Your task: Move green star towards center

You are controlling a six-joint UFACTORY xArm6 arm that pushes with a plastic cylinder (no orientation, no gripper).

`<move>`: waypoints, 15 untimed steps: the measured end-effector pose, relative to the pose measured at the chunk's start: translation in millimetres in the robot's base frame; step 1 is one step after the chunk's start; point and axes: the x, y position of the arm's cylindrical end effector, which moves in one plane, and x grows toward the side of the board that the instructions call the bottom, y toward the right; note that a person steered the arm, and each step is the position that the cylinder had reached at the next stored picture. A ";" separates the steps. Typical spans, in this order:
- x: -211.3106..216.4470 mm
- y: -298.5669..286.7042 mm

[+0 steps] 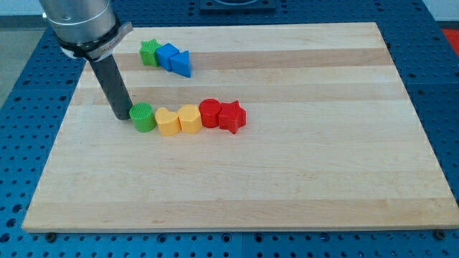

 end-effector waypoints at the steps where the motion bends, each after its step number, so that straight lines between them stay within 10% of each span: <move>1: 0.0 5.2; 6: -75.5 4.9; 8: -80.7 94.0; 11: -89.6 -33.5; 15: -218.6 13.5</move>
